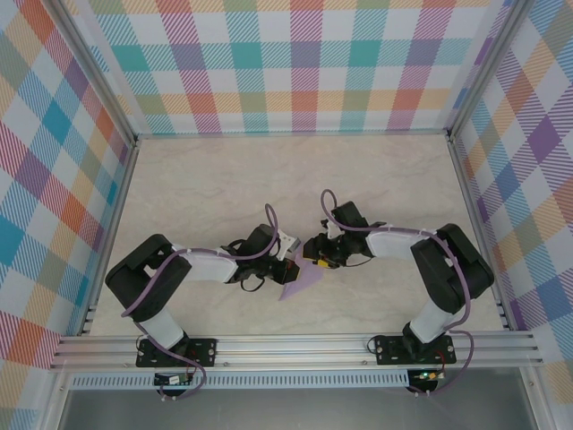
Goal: Fold a paper plane with a square sheet of paper (pick it up from the middle)
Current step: Fourth fold the wing at the center of the table.
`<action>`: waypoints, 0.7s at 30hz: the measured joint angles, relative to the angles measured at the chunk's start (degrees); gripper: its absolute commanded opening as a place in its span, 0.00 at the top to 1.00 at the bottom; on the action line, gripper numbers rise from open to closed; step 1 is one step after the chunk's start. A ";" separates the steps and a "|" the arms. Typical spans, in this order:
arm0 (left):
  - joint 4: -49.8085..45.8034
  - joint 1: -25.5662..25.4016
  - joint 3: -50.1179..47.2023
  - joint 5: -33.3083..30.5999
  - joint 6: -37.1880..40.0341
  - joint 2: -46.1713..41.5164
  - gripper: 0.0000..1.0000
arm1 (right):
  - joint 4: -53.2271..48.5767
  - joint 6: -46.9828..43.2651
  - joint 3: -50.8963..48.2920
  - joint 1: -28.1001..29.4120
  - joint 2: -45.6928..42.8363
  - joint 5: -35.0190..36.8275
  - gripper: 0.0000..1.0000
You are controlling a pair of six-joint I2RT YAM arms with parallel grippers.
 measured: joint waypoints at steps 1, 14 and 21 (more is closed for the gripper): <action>0.02 0.00 0.11 0.15 0.02 0.04 0.95 | 0.00 0.07 0.00 0.00 0.31 0.09 0.52; 1.77 0.22 0.35 1.84 -3.37 0.63 0.60 | -0.87 2.19 0.98 0.09 1.64 1.49 0.52; 3.96 0.22 -4.79 0.37 -8.07 -6.27 0.50 | -2.05 2.62 1.79 0.33 1.84 2.38 0.52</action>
